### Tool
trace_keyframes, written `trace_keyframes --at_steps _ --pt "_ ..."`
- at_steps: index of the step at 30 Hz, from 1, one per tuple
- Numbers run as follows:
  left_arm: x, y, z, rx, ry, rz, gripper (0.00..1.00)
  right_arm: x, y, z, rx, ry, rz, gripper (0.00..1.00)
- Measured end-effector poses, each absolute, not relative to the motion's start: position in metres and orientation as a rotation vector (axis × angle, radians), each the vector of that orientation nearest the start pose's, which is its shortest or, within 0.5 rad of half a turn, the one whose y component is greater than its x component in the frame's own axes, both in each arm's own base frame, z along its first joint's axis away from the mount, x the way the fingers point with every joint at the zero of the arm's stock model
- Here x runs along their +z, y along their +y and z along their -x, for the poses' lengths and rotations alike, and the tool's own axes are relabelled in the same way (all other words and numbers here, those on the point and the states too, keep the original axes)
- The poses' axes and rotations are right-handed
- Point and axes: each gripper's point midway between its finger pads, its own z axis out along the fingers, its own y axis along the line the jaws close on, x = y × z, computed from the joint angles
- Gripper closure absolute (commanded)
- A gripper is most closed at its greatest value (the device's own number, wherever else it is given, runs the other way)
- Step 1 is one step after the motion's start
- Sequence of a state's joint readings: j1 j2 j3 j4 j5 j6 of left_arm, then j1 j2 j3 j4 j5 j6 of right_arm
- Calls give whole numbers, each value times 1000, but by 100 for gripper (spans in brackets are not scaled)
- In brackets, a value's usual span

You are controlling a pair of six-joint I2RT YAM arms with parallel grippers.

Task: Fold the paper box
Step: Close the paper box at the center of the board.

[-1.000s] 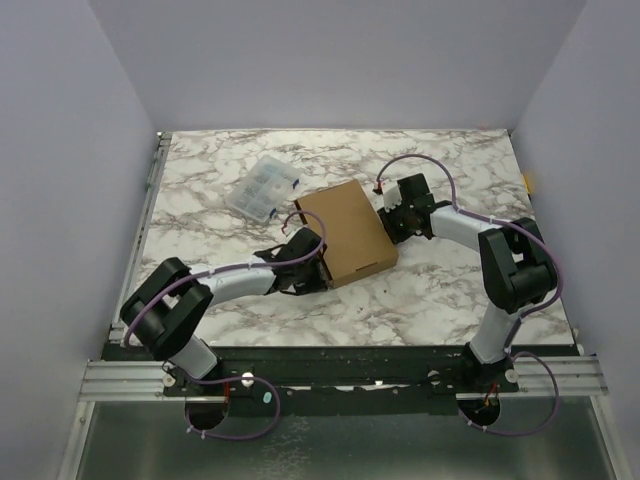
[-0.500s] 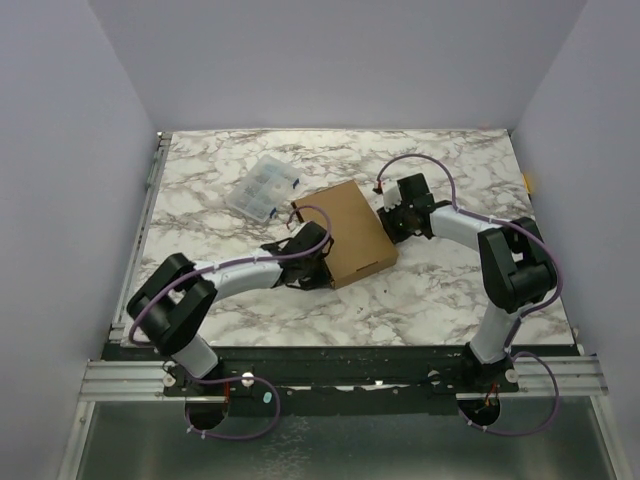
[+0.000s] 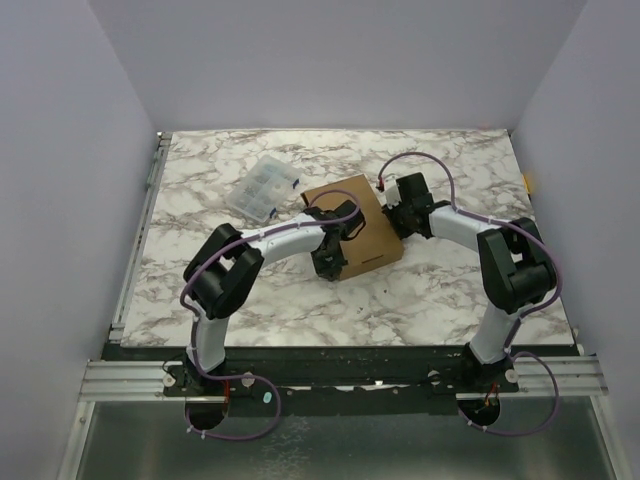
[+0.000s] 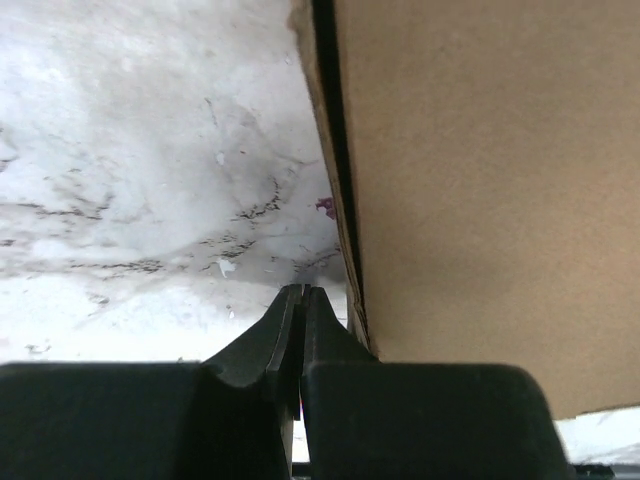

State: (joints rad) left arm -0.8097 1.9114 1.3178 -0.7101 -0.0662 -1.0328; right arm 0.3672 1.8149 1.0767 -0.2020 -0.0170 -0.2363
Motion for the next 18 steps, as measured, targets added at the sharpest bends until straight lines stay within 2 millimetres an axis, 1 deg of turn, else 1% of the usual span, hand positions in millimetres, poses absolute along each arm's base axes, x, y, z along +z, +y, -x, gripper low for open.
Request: trace_keyframes --at_steps 3,8,11,14,18 --pt "31 -298 -256 -130 2930 419 100 25 143 -397 39 2390 746 75" --pt "34 -300 -256 -46 2950 525 100 25 142 -397 34 2389 737 75" --pt "31 -302 -255 -61 2945 587 100 25 143 -398 36 2389 735 75" --pt "32 -304 -254 -118 2929 600 100 24 142 -398 57 2392 732 75" --pt "34 -310 -254 -272 2900 554 100 23 139 -398 133 2405 714 73"
